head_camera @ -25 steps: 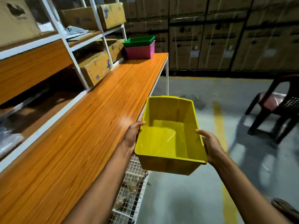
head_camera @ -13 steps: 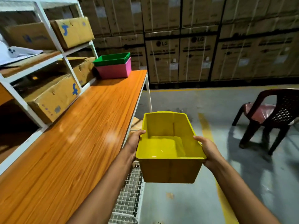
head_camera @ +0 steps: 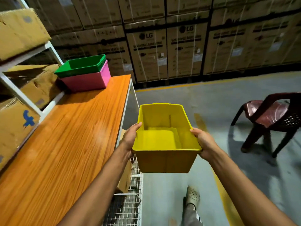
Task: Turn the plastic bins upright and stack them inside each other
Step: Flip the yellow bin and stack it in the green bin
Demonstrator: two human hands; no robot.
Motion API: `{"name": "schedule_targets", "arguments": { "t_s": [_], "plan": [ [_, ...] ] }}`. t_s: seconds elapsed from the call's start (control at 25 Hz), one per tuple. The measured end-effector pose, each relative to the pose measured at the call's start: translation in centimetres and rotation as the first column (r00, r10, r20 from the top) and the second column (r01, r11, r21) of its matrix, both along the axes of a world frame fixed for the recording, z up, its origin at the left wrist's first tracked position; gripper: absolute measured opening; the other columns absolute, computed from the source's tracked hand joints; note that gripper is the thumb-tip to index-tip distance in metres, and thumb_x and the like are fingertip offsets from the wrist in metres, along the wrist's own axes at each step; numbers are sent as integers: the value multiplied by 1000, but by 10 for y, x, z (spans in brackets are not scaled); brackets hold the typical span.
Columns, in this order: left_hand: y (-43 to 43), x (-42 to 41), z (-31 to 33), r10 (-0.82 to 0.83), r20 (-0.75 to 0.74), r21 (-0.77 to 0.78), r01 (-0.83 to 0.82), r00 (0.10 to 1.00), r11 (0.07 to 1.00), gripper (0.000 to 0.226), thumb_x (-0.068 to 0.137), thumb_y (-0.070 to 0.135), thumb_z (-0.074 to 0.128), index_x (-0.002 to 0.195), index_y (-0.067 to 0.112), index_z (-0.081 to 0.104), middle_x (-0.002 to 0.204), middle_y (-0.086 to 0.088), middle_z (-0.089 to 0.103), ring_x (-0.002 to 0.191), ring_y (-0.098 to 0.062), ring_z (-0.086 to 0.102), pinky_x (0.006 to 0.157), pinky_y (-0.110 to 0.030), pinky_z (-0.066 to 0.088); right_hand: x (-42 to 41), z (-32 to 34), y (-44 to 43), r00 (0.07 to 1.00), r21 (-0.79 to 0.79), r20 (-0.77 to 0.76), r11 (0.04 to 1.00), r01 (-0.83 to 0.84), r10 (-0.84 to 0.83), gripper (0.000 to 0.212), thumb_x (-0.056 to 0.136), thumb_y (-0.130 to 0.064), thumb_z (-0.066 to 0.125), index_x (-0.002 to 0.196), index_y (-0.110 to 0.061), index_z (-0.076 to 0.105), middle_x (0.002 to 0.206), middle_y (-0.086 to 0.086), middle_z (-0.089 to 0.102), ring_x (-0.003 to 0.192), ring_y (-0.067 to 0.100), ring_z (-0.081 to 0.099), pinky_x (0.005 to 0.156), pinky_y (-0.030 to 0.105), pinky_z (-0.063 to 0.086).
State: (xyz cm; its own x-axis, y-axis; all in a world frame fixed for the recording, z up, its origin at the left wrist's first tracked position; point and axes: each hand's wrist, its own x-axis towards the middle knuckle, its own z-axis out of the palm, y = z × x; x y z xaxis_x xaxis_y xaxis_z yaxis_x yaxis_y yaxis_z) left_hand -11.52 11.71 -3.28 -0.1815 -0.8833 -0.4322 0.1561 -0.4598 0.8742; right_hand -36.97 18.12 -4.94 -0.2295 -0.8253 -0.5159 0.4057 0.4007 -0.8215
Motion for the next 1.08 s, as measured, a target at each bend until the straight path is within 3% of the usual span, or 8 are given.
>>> {"name": "schedule_targets", "arguments": {
  "t_s": [0.12,0.28,0.4,0.52,0.72,0.84,0.92,1.08],
  "plan": [
    [-76,-28,-5,55,1,-62,-54,999,997,46,97,33,54,139,15,52,133,-10,62,107,-24,66,81,-37,57,-26,3,-71,974,-120,-203,984,-130,103,23,96,-10,57,115,-19,64,101,5,73,83,20,68,66,32,56],
    [-177,-69,10,114,1,-181,-112,993,977,47,98,27,51,143,15,45,138,-4,57,103,-13,66,72,-26,57,-62,15,-177,938,-266,-340,950,-161,64,30,92,-8,64,116,-27,63,112,5,71,99,23,68,87,45,57],
    [-246,-92,42,168,45,-305,-146,985,941,46,100,24,48,146,19,40,141,-2,53,115,-15,61,89,-30,55,-85,38,-257,938,-337,-343,925,-178,56,35,92,-8,64,115,-33,62,111,0,72,99,18,68,91,47,56],
    [-299,-101,73,259,86,-452,-194,962,871,49,100,19,48,147,14,37,148,-6,46,134,-21,46,114,-42,36,-99,67,-329,931,-422,-359,878,-227,68,40,92,-9,65,125,-30,61,115,-1,72,104,17,68,95,46,55],
    [-367,-91,118,340,6,-602,-268,940,752,43,101,8,43,142,16,38,141,-6,50,131,-21,49,109,-37,40,-87,103,-429,958,-521,-274,825,-221,83,42,92,-6,63,130,-25,59,121,4,69,117,26,65,102,51,50],
    [-406,-61,136,420,-50,-643,-351,906,680,53,93,16,52,145,13,38,142,-5,52,127,-16,54,104,-32,45,-58,122,-494,963,-562,-224,788,-251,147,36,93,-7,62,123,-27,63,110,-2,73,106,20,69,97,48,54],
    [-427,-40,144,481,-102,-658,-422,871,624,48,96,11,50,143,13,39,132,1,58,114,-4,62,92,-21,51,-32,135,-532,956,-594,-217,750,-291,199,33,94,-7,61,118,-29,65,100,-11,75,94,10,72,91,42,57],
    [-489,21,163,583,-157,-722,-495,797,482,45,100,6,42,145,11,37,120,14,65,105,1,64,86,-16,52,33,161,-626,915,-674,-256,621,-400,311,34,94,-8,61,121,-28,65,105,-9,75,95,11,72,82,33,58]
  ]
}}
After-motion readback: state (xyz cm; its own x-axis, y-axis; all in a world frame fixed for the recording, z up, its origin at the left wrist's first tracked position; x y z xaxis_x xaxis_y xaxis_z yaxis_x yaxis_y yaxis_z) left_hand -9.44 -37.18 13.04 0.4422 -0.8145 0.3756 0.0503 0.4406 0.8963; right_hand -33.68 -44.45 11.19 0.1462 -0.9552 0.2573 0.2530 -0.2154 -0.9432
